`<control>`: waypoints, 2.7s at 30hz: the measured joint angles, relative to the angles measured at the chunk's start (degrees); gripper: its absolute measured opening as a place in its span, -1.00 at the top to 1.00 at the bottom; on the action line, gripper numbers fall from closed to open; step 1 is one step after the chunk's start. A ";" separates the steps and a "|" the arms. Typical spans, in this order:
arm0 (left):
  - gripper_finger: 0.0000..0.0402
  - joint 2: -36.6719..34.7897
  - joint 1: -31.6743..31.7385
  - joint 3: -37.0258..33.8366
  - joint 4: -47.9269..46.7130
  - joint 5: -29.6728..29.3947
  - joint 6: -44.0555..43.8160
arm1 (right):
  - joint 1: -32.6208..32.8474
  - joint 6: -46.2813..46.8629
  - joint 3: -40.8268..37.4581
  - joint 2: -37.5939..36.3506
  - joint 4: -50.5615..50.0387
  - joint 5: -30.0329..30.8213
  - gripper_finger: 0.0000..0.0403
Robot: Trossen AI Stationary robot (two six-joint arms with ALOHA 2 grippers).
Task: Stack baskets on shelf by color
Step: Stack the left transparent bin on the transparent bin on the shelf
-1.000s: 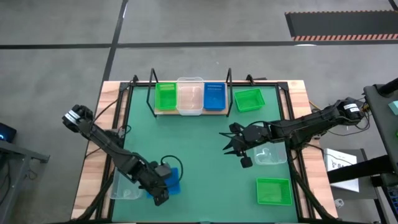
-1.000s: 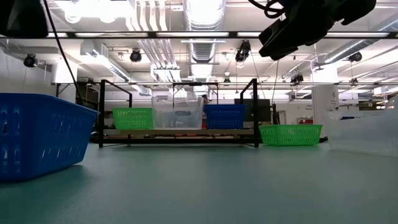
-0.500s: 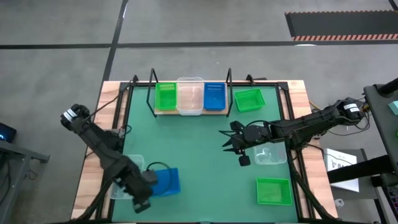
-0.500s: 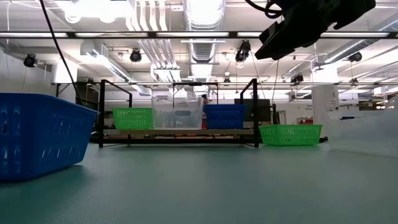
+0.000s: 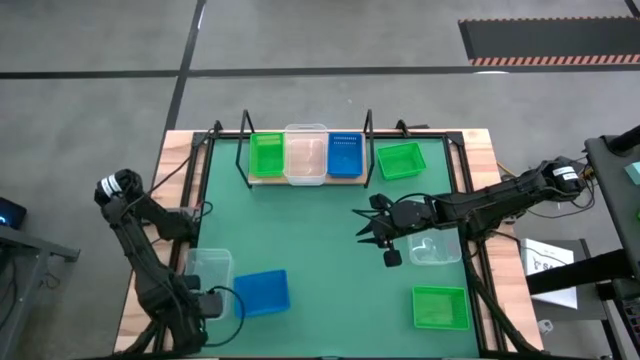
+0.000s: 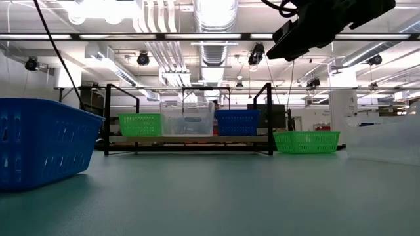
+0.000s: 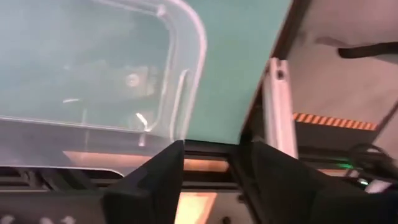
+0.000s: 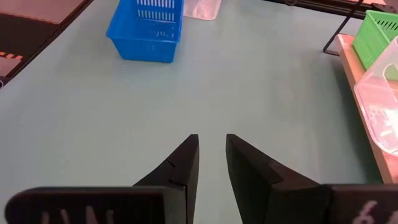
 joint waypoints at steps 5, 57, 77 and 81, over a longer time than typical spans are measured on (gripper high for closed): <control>0.01 0.33 0.14 -3.08 2.77 -0.39 3.12 | 0.00 -0.01 0.00 0.00 -0.44 -0.04 0.64; 1.00 -0.33 7.42 27.44 -12.10 -14.25 -4.46 | 0.02 -1.98 -0.99 0.00 -0.44 -0.10 0.64; 1.00 1.66 10.38 21.21 -8.70 -15.91 1.85 | 0.02 0.06 -2.78 0.00 -0.72 -0.17 0.64; 1.00 2.06 10.43 17.24 -3.93 -14.94 1.97 | 0.02 0.05 -2.78 0.00 -0.63 -0.15 0.64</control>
